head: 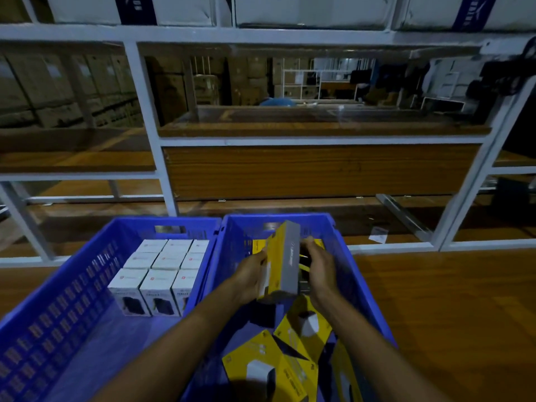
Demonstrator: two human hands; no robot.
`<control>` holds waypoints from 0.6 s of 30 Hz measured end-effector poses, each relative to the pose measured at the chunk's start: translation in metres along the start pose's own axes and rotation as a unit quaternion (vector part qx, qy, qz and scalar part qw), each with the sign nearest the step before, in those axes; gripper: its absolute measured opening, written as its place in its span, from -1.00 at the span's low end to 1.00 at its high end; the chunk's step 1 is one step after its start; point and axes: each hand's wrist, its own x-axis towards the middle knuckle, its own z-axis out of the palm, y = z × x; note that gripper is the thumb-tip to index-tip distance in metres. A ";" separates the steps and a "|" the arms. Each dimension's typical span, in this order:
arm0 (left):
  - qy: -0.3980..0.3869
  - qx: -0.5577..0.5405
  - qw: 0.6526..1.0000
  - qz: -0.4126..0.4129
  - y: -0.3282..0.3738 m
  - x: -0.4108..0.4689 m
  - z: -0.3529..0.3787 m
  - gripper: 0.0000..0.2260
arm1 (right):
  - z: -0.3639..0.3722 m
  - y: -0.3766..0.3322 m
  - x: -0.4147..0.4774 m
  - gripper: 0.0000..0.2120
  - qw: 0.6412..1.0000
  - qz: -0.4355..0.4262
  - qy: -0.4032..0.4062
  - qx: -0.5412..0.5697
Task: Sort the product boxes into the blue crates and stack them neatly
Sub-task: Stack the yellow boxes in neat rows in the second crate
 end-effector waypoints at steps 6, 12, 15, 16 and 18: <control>-0.028 -0.052 0.998 0.028 -0.011 0.002 -0.002 -0.72 | 0.009 0.038 0.003 -0.27 0.991 0.026 -0.083 -0.101; 0.043 -0.067 0.996 0.030 -0.003 0.011 -0.012 -0.53 | 0.005 0.042 0.013 -0.20 0.989 0.114 -0.084 -0.047; 0.003 -0.090 0.996 -0.009 0.005 0.015 -0.017 -0.37 | -0.002 0.032 0.018 -0.39 0.995 0.067 -0.013 -0.066; -0.013 -0.086 0.996 -0.010 0.005 0.014 -0.017 -0.40 | -0.004 0.029 0.020 -0.44 0.995 0.052 0.008 -0.079; -0.031 -0.068 0.997 0.011 0.003 0.011 -0.014 -0.54 | -0.007 0.029 0.024 -0.56 0.995 0.021 0.033 -0.097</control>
